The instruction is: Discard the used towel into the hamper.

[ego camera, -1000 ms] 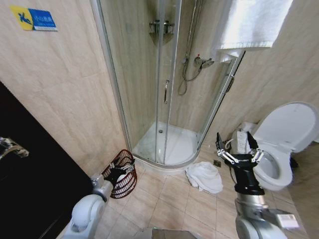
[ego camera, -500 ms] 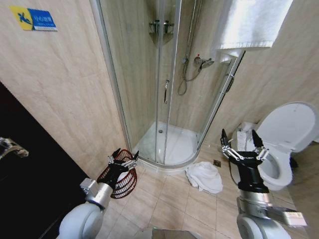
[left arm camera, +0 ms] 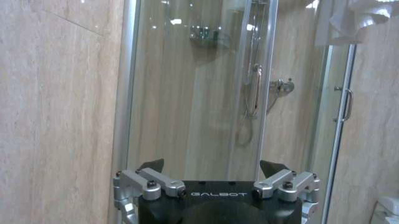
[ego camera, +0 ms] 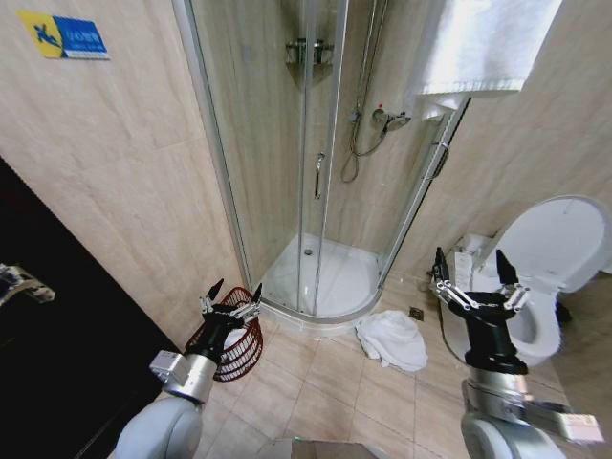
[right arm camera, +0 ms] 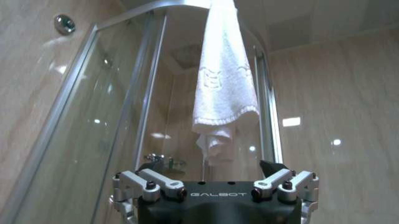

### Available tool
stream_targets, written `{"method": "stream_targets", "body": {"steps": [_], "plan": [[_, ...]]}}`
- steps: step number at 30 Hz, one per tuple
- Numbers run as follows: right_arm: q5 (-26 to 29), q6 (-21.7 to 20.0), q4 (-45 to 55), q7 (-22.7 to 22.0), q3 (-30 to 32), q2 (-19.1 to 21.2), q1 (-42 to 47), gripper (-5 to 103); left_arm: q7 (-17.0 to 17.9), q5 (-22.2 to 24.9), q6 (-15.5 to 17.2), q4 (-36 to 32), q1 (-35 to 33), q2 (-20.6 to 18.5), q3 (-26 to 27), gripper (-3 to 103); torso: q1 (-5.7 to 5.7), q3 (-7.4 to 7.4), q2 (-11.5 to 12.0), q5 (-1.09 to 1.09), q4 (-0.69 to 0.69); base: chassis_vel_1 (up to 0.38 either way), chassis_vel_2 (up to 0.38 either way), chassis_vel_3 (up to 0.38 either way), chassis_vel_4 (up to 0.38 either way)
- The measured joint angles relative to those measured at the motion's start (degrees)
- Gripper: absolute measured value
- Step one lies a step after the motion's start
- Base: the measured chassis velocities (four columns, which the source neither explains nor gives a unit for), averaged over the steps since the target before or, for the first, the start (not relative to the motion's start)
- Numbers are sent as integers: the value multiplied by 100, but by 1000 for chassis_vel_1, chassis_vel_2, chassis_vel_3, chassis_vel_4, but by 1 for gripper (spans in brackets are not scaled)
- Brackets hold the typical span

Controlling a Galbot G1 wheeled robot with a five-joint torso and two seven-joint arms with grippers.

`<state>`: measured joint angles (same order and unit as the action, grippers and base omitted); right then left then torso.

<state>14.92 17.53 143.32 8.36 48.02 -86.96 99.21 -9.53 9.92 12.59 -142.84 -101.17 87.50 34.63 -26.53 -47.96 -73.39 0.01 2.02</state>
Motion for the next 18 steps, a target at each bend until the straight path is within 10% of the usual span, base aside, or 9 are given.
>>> {"method": "stream_targets", "body": {"steps": [18], "plan": [[159, -74, -6, 23, 397, 248, -128, 100, 3, 19, 8, 23, 11, -11, 1, 100, -1, 0, 0, -1, -1, -66, -68, 65, 67]]}}
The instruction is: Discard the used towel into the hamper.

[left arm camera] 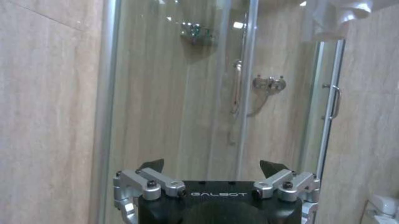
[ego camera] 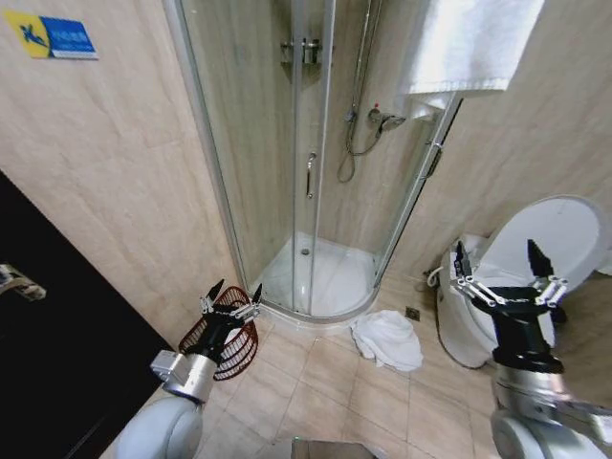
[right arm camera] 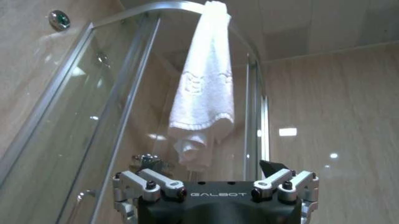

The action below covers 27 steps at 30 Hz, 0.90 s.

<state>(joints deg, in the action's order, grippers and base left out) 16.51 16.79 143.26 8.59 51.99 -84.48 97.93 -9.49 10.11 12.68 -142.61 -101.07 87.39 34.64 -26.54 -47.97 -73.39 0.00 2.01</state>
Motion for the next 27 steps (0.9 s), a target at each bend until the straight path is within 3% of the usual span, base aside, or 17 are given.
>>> {"method": "stream_targets", "body": {"steps": [27], "plan": [[254, 31, -2, 7, 195, 124, 11, 100, -1, 6, 5, 7, 1, -4, 2, 100, 0, 0, 0, 1, 1, -100, -98, 101, 106]]}}
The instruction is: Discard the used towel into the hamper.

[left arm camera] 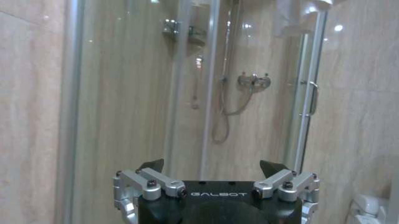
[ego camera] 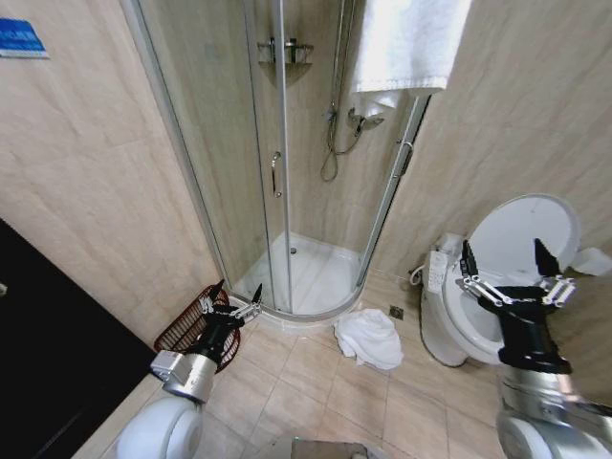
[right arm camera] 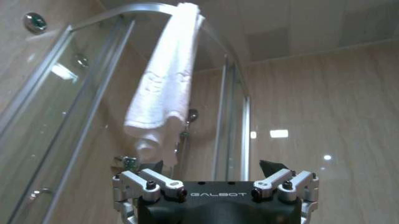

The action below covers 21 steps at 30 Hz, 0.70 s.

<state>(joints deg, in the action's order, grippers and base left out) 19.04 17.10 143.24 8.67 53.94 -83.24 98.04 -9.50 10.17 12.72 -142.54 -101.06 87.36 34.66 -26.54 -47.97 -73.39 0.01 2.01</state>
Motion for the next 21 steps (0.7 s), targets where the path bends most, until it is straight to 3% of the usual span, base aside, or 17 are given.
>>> {"method": "stream_targets", "body": {"steps": [9, 11, 13, 21], "plan": [[87, 117, 0, -35, -12, 153, -95, 100, -3, 1, 1, 1, 1, 3, -2, 100, 1, 1, 0, 4, 0, -224, -229, 221, 209], [130, 136, -1, -35, 29, 220, -141, 100, -3, 1, 1, 1, 1, 2, -2, 100, -1, 0, 1, 3, -4, -66, -127, 102, 97], [277, 190, -3, -50, 171, 437, -329, 100, -3, 1, 1, 1, 1, 2, -2, 100, 1, 0, 0, 1, 3, -19, -16, 60, 15], [891, 52, 1, -391, 657, 1024, -700, 100, -1, 1, 1, 1, 0, -2, 1, 100, 1, 0, 0, -4, 1, 80, 60, -28, 11]]}}
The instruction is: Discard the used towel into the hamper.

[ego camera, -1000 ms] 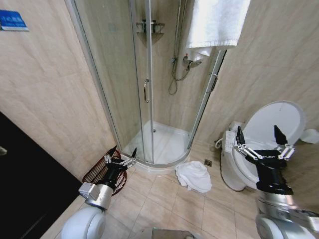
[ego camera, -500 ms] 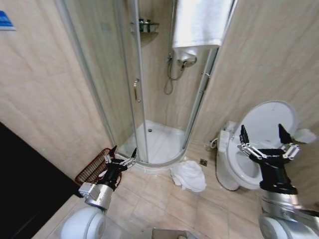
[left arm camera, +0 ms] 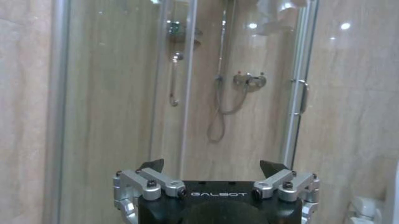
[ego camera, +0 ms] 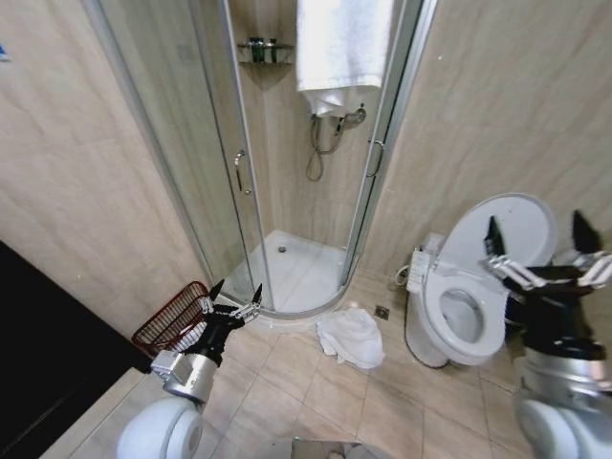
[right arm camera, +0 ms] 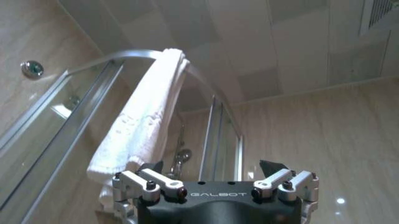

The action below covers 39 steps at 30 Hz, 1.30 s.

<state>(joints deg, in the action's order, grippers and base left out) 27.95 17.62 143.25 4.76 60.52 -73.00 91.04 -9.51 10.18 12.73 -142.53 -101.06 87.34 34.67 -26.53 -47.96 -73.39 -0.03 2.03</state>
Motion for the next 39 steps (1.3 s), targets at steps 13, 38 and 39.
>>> {"method": "stream_targets", "body": {"steps": [13, 38, 39], "plan": [[234, -83, 1, 27, 34, -93, 68, 100, 0, 0, 0, 0, 0, 2, -1, 100, -1, 0, 0, 4, 0, 62, 72, 67, 74], [509, -347, -1, 10, 382, -222, 187, 100, 1, 0, 0, 0, 0, 2, -1, 100, 1, 0, -1, 4, -1, 61, 66, 64, 60], [514, -348, 0, 10, 380, -189, 172, 100, 1, 0, 0, 0, 0, 2, -1, 100, 1, 1, -1, 4, -1, -67, 58, 50, -73]]}}
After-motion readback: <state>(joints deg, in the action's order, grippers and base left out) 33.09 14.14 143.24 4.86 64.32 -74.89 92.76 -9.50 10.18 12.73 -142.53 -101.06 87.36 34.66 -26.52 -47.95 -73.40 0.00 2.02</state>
